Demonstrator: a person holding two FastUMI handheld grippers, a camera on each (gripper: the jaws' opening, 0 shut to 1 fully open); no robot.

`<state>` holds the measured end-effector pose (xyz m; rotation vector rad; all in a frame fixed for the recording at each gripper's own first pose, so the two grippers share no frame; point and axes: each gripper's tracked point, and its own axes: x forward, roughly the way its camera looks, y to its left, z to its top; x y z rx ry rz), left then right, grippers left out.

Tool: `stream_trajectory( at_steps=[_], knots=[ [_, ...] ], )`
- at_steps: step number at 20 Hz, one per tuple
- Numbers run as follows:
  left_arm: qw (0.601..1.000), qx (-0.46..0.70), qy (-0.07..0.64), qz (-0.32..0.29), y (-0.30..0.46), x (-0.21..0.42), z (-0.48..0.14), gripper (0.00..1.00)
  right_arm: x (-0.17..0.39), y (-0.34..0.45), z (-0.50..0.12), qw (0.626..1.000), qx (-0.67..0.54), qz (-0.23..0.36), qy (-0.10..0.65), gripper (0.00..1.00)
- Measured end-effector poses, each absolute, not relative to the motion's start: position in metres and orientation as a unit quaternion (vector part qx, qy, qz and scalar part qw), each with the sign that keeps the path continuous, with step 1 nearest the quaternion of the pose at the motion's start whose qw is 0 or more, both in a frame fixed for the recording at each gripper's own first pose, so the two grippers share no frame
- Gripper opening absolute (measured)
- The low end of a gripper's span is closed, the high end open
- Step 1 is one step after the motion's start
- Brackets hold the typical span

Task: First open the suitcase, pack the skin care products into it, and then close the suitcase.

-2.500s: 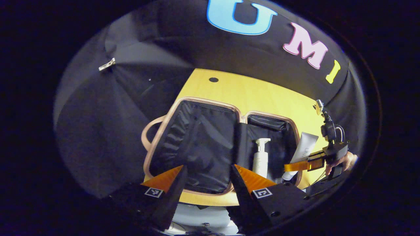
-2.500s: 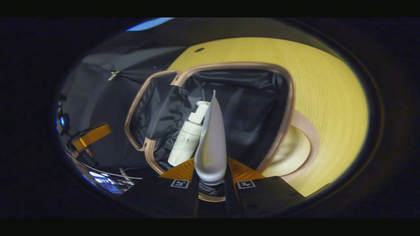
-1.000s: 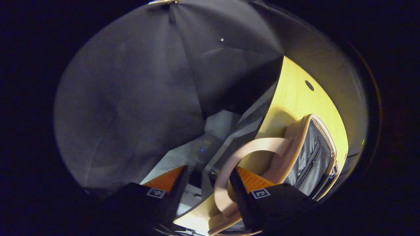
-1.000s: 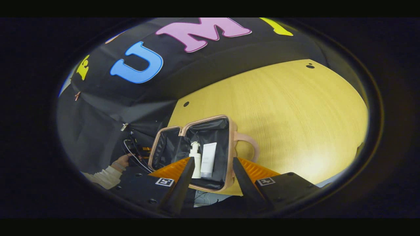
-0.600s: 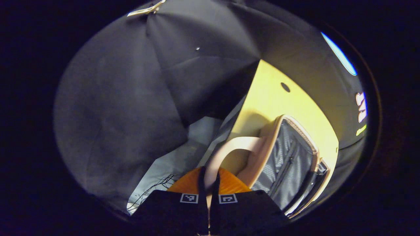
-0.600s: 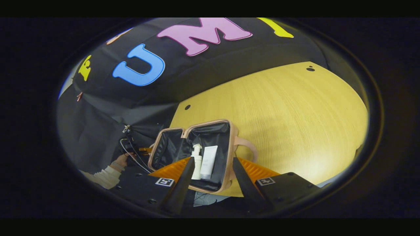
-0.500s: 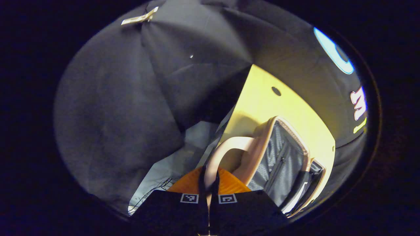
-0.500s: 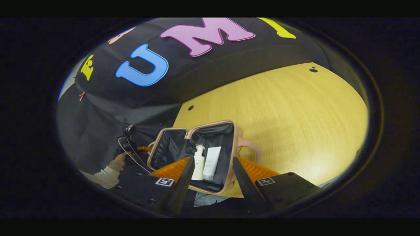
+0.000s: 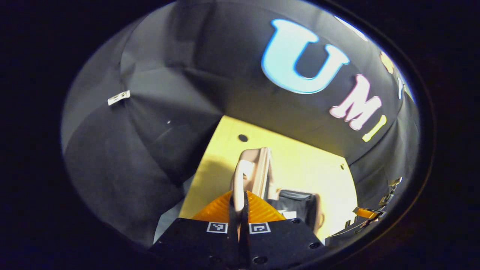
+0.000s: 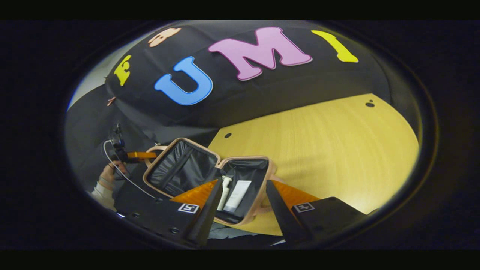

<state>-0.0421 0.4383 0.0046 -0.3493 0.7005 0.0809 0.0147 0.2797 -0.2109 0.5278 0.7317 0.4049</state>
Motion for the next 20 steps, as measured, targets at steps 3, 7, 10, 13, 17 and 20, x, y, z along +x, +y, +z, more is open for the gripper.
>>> stream_trajectory(
  at_steps=[3,7,10,13,17,20],
  knots=[
    [0.936,-0.141,0.323,0.002,0.366,-0.046,0.029,0.06,0.015,0.231,-0.188,0.904,0.228,0.181,0.314,0.75],
    [0.944,-0.123,0.305,-0.029,0.259,-0.034,0.038,0.06,0.003,0.159,-0.16,0.928,0.203,0.154,0.271,0.75],
    [0.945,-0.117,0.303,-0.036,0.182,-0.029,0.009,0.06,-0.002,0.098,-0.133,0.943,0.186,0.13,0.244,0.75],
    [0.941,-0.115,0.314,-0.05,0.116,-0.026,-0.036,0.06,-0.01,0.055,-0.105,0.95,0.2,0.108,0.214,0.75],
    [0.921,-0.122,0.359,-0.089,0.055,-0.026,-0.118,0.06,-0.019,0.005,-0.097,0.959,0.176,0.083,0.204,0.75],
    [0.911,-0.11,0.389,-0.084,0.036,-0.026,-0.167,0.06,-0.034,-0.013,-0.102,0.958,0.185,0.061,0.212,0.75]
  ],
)
